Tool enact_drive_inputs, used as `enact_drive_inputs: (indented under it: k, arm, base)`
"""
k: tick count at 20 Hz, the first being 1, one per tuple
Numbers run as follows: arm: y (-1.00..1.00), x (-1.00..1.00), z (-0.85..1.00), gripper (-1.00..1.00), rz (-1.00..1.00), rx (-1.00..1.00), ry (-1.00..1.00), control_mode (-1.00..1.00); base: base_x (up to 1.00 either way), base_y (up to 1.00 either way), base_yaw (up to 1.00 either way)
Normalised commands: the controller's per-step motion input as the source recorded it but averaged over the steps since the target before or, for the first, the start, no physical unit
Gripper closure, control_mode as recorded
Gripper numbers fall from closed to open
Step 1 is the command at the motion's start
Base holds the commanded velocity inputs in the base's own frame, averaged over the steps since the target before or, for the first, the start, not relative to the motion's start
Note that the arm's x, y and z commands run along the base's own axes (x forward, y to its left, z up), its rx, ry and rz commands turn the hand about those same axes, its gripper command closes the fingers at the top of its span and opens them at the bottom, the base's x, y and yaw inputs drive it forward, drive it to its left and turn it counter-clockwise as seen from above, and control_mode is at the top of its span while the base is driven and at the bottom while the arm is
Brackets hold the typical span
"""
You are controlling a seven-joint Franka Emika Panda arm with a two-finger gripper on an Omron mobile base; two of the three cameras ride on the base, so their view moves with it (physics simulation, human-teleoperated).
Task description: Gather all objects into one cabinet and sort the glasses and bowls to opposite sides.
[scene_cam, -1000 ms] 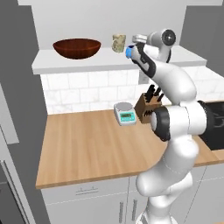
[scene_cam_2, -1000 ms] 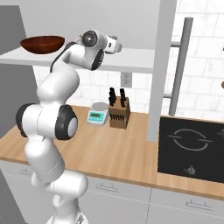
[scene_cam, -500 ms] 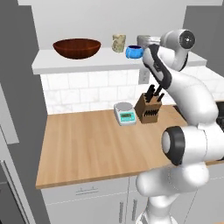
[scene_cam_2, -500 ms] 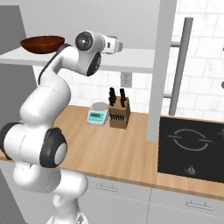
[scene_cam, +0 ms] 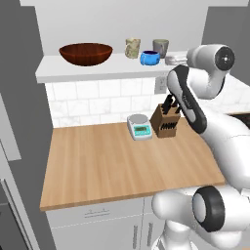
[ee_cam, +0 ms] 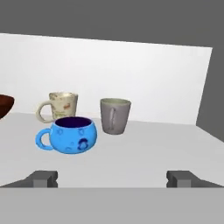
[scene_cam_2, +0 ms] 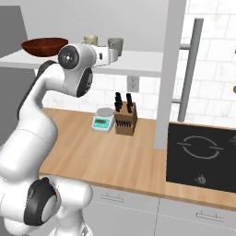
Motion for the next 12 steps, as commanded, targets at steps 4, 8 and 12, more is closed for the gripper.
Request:
enact_drive_inputs:
  k: [4, 8, 12]
  arm:
    - [0.29, -1.0, 0.22, -1.0, 0.02, -0.07, 0.0, -1.0]
    - [0.14, -1.0, 0.44, -1.0, 0.0, 0.0, 0.0, -1.0]
    - [0.05, -1.0, 0.61, -1.0, 0.0, 0.01, 0.01, -1.0]
  base:
    - [0.0, 0.0, 0.0]
    - [0.0, 0.0, 0.0]
    - [0.0, 0.0, 0.0]
